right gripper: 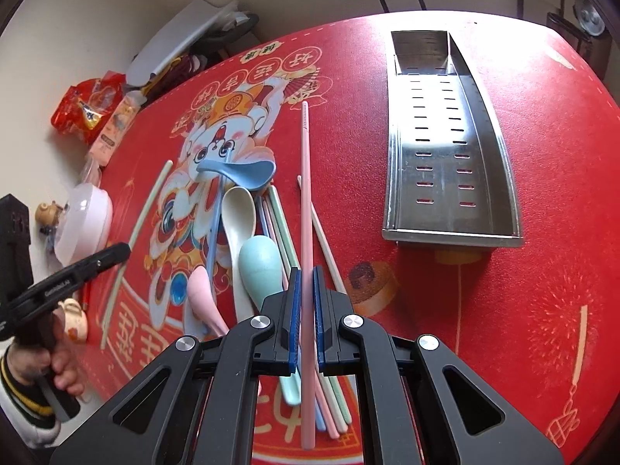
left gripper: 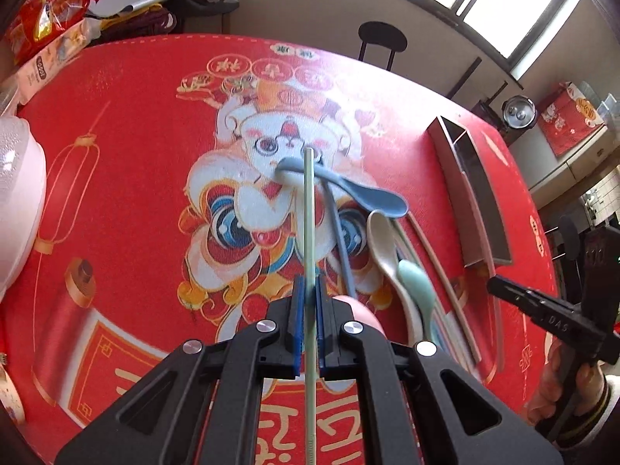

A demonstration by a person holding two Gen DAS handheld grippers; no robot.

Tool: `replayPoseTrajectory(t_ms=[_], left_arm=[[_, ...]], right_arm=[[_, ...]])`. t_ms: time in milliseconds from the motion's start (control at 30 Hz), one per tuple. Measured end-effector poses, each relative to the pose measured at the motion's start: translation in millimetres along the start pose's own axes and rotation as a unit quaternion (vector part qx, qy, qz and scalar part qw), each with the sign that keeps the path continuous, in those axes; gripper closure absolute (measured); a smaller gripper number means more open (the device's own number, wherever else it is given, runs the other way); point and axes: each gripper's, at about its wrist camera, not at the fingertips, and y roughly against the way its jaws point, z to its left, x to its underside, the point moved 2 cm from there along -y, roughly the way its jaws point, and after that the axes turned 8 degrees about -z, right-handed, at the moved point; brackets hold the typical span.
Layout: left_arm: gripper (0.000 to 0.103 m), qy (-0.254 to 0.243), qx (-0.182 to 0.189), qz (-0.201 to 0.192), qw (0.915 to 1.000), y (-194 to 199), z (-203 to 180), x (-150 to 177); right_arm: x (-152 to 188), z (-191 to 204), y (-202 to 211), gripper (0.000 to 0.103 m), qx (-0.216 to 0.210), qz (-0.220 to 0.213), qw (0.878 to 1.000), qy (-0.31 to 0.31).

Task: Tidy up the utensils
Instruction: 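Lift the chopsticks with both grippers and carry them over the steel tray, then lower the chopsticks into the steel tray and open both grippers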

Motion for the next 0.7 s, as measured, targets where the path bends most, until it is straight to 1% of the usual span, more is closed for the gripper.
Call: replayPoseTrajectory(t_ms=[100,167,300,433,567,700], left_arm=[[0.098,0.01,0.017,-0.022,0.9996,9,-12,-18],[0.098,0.013,0.034,-0.03,0.9989,11,-23,-29],[0.098,0.003,0.069,-0.031,0.9971,-4,-61,-48],[0.098,-0.013,0.102,-0.021,0.9945,-36,-109,-65],[0.098,-0.002,0.128,-0.001,0.9917,-76,-149,-79],[0.098,-0.003,0.14,0.018,0.9899,-117,-188,-88]], right_arm=[[-5,-3,5,0.097,0.001,-0.007,1.0,-0.004],[-9,-9,10,0.097,0.003,-0.014,1.0,-0.011],[-25,-30,17,0.097,0.015,-0.031,0.999,-0.034],[-46,-54,19,0.097,0.034,-0.047,0.997,-0.046],[-65,-73,12,0.097,0.054,-0.056,0.996,-0.044],[-79,-92,8,0.097,0.068,-0.06,0.995,-0.051]])
